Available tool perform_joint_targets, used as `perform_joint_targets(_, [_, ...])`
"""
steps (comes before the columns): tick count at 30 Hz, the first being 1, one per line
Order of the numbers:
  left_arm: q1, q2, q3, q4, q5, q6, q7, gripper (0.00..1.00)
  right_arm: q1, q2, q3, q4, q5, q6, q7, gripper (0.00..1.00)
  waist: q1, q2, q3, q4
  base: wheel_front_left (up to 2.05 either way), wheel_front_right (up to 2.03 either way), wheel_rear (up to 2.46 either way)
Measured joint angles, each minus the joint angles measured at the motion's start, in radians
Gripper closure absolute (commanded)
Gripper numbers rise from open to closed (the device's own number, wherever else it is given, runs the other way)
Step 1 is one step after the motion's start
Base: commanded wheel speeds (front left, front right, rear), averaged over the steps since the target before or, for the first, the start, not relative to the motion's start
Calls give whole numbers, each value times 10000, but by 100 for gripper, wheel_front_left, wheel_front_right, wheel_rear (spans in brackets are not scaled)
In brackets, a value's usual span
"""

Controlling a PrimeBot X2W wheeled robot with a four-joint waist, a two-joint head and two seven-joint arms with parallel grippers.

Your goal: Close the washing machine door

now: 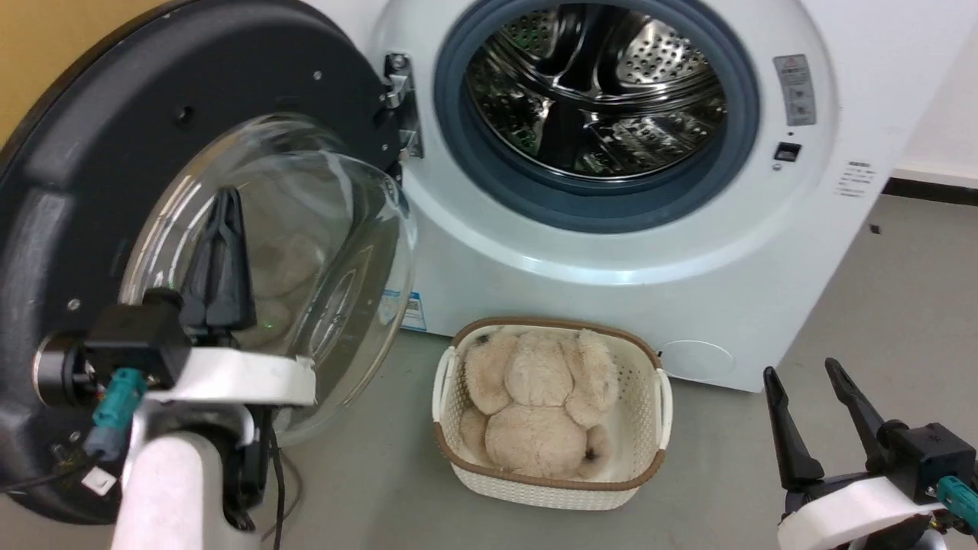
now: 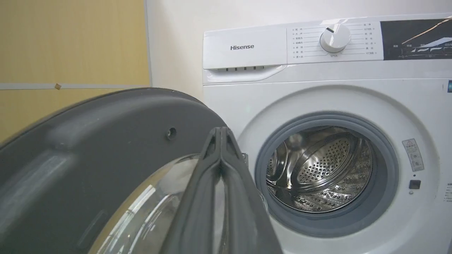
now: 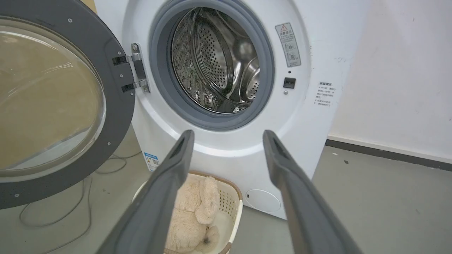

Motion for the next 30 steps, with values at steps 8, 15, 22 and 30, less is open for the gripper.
perform_joint_targets(8, [-1123, -88, 725, -132, -500, -240, -163, 100, -1, 0, -88, 12, 77, 0, -148, 0, 0, 0, 125, 701, 0, 0, 0])
perform_joint_targets(15, [-1755, -50, 1553, -249, -1005, -437, -314, 100, -19, 0, -50, 67, 161, 0, -280, 0, 0, 0, 276, 1103, 0, 0, 0])
perform_joint_targets(22, [-2254, 174, 2487, -27, -2100, -527, -439, 100, -144, 0, -10, 146, 167, 0, -443, 0, 0, 0, 405, 1460, 0, 0, 0])
perform_joint_targets(30, [-2676, 439, 3647, 744, -3900, -614, 115, 100, -228, 0, -33, 219, 251, 0, -616, 0, 0, 0, 522, 1831, 0, 0, 0])
